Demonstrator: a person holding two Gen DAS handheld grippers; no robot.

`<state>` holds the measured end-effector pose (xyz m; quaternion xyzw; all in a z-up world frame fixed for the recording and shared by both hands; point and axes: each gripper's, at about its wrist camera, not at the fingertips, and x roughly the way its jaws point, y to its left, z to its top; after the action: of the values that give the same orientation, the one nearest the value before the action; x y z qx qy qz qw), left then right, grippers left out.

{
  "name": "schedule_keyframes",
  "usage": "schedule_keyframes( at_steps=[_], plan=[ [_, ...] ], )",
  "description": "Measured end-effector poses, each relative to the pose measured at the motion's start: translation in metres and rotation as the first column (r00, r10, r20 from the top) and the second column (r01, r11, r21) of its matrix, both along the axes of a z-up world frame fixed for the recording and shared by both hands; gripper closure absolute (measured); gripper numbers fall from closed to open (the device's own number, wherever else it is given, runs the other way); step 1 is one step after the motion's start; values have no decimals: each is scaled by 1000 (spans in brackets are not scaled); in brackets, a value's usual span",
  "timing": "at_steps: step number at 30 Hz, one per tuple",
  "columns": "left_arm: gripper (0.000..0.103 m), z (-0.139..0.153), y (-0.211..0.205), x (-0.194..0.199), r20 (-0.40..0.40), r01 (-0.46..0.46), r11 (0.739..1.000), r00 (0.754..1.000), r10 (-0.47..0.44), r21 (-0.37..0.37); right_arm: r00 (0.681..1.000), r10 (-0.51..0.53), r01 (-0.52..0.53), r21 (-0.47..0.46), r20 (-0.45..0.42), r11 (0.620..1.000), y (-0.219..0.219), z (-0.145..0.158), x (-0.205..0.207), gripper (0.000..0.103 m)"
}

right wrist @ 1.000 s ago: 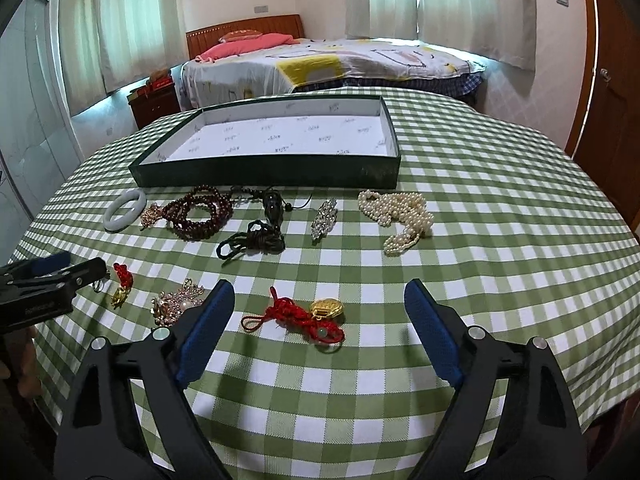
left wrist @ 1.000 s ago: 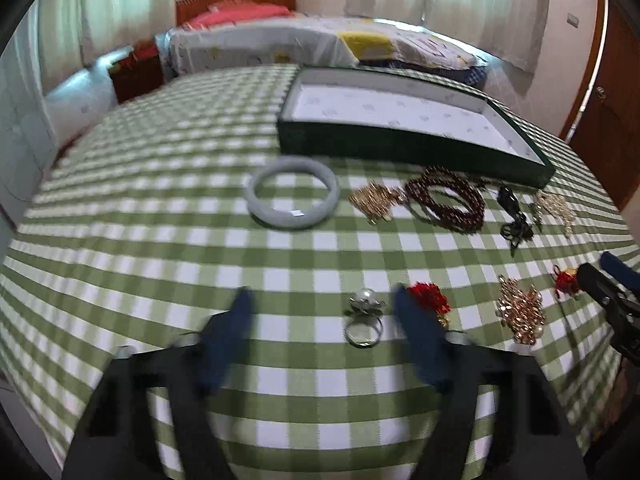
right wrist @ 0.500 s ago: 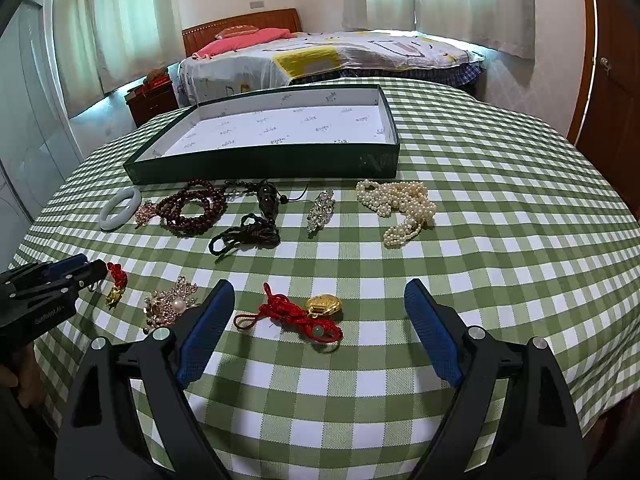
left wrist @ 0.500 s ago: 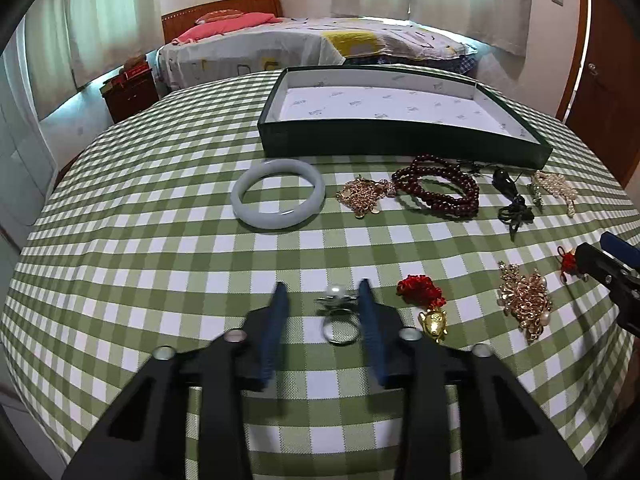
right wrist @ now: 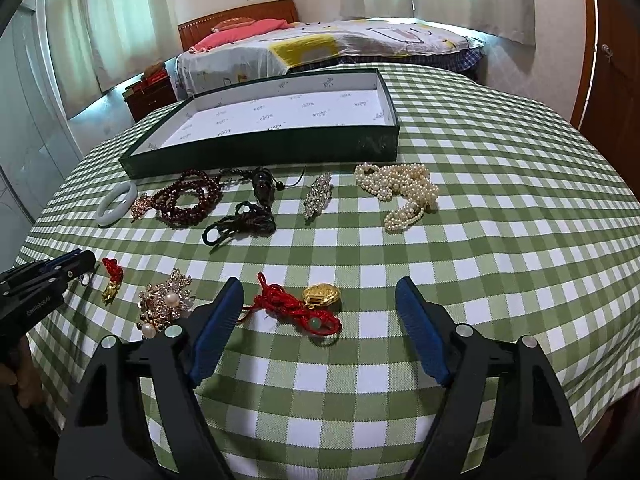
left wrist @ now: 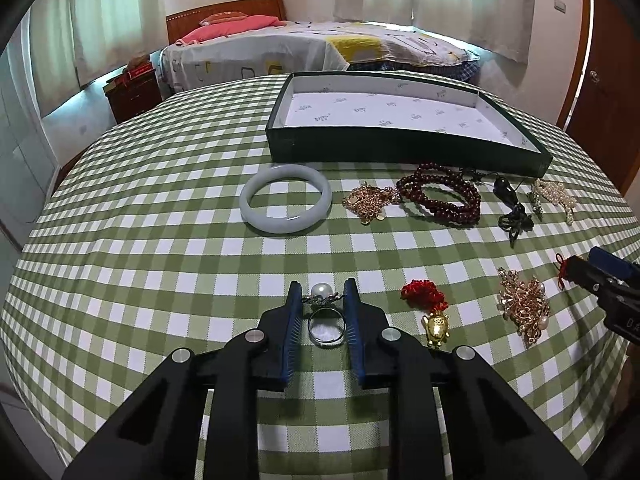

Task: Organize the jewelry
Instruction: 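Grasp the silver pearl ring with the left tool while the right tool grasps the red tassel with gold pendant, then carry the ring and tassel into the green tray while both tools open to release them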

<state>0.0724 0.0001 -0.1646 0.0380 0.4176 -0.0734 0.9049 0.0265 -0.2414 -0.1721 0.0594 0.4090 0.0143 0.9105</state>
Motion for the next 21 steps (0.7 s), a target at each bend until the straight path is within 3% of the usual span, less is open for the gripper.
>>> schedule_keyframes(
  at_steps=[5,10,16,21],
  plan=[
    [81,0,0,0,1,0,1000,1000,0,-1,1000,20,-21,-35,-1,999,6,0,0,44],
    [81,0,1,0,1,-2,1000,1000,2,0,999,44,-44,-44,3,998,8,0,-1,71],
    [81,1,3,0,5,-9,1000,1000,9,0,999,39,-39,-16,18,999,3,3,-2,86],
    [81,2,4,-1,12,-16,1000,1000,16,1,999,42,-42,-20,30,999,4,6,-4,88]
  ],
)
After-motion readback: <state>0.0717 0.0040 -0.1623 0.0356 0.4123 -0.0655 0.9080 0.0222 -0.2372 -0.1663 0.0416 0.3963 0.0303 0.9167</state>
